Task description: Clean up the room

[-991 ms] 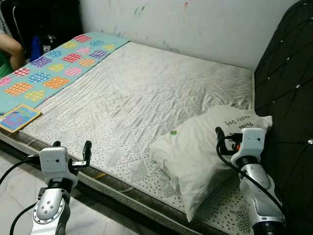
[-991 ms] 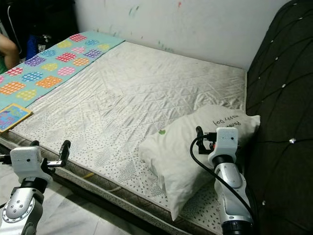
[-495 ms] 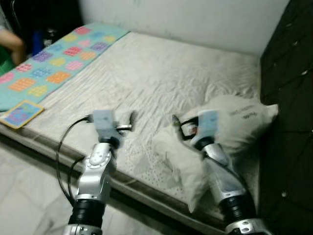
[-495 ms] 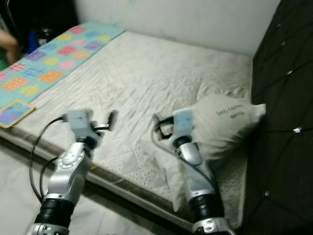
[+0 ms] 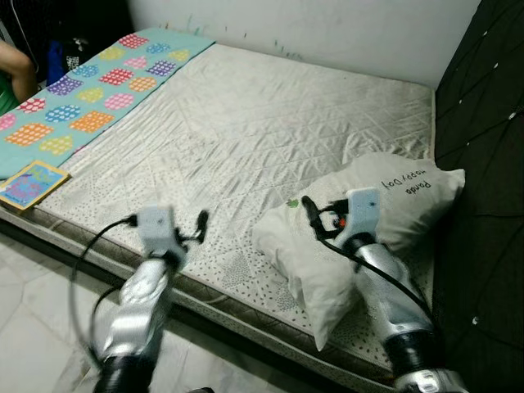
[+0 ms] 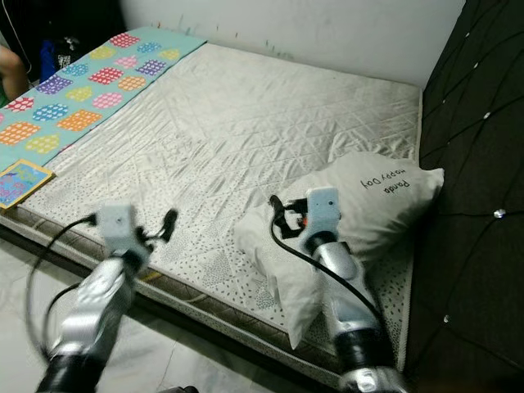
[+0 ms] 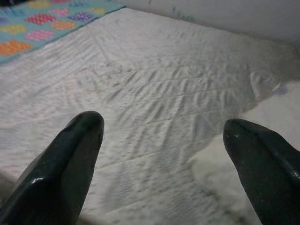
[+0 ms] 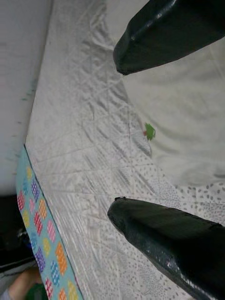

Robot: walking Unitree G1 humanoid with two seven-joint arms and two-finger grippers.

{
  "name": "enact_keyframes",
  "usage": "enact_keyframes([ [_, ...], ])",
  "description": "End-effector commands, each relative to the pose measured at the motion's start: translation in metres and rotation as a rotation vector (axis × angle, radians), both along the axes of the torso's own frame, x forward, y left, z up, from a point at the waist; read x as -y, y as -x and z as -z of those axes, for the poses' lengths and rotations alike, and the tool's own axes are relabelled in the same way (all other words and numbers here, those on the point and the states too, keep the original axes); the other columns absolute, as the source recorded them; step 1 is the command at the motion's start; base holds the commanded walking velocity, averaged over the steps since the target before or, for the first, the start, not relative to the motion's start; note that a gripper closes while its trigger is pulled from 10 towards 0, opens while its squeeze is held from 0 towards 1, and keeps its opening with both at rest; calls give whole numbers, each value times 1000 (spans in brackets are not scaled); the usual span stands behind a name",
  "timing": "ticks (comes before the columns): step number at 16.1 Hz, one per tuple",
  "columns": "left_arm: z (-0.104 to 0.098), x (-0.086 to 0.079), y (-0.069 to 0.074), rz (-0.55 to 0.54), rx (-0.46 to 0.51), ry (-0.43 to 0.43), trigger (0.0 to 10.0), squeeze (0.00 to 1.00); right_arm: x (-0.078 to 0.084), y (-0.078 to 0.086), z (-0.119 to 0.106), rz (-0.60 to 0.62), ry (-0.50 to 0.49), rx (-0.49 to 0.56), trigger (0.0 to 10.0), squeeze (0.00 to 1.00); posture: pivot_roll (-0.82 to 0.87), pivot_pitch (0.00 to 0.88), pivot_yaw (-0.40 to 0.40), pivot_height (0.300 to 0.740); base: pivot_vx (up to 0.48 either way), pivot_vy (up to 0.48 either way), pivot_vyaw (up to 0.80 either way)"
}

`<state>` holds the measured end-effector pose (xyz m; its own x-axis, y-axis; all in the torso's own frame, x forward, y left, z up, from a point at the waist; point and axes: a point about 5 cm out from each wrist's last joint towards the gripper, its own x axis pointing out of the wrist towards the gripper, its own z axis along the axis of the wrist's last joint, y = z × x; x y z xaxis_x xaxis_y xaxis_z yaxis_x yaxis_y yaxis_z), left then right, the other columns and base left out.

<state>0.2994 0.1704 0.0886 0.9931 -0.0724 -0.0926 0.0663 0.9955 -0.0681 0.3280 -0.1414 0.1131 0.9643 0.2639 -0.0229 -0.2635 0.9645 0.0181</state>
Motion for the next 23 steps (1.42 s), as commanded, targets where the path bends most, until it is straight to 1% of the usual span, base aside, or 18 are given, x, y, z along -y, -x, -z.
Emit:
enact_keyframes([
  [1,-5,-4,5,24,17,-55,10000,0,3,3,-3,-21,-12,-3,10000,0,14,121,-3,740,0,0,0],
  [4,-19,-18,21,40,61,-139,10000,0,8,5,-18,-73,-1,10,10000,0,28,127,-10,740,0,0,0],
  [5,-21,-17,28,69,51,-165,10000,0,7,4,-25,-103,23,24,10000,0,34,126,-13,740,0,0,0],
  [6,-22,-13,36,148,45,-200,10000,0,0,2,-27,-136,19,5,10000,0,51,122,-17,740,0,0,0],
  [7,-21,-11,37,184,46,-232,10000,0,-5,2,-26,-160,40,0,10000,0,54,122,-17,740,0,0,0],
  [8,-20,-10,38,200,44,-241,10000,0,-10,3,-24,-184,64,3,10000,0,56,119,-17,740,0,0,0],
  [10,-21,-2,39,191,48,-219,10000,0,-14,5,-24,-179,55,14,10000,0,54,111,-24,740,0,0,0],
  [12,-21,10,46,195,47,-129,10000,0,-7,6,-26,-64,44,58,10000,0,50,102,-40,740,0,0,0],
  [13,-23,3,50,138,79,-151,10000,0,2,8,-22,38,19,52,10000,0,59,104,-47,740,0,0,0],
  [15,-18,-12,53,8,55,-95,10000,0,9,13,-18,87,-23,48,10000,0,69,105,-50,740,0,0,0],
  [16,-17,-15,54,-20,50,-88,10000,0,10,14,-15,104,-33,32,10000,0,69,105,-50,740,0,0,0],
  [17,-15,-21,53,-84,38,-47,10000,0,9,15,-10,108,-31,9,10000,0,68,100,-43,740,0,0,-800],
  [18,-16,-19,50,-80,35,-31,10000,0,4,14,-9,93,-17,17,10000,0,58,93,-38,740,0,0,-800],
  [20,-16,-15,47,-67,36,-22,10000,0,2,13,-9,88,-20,24,10000,0,50,81,-35,740,0,0,-662],
  [21,-16,-12,44,-55,42,-22,10000,0,1,12,-9,90,-24,23,10000,0,49,71,-31,740,0,0,0],
  [23,-23,-3,36,-33,54,9,10000,0,8,13,-3,159,43,1,10000,0,49,76,-23,740,0,0,0],
])
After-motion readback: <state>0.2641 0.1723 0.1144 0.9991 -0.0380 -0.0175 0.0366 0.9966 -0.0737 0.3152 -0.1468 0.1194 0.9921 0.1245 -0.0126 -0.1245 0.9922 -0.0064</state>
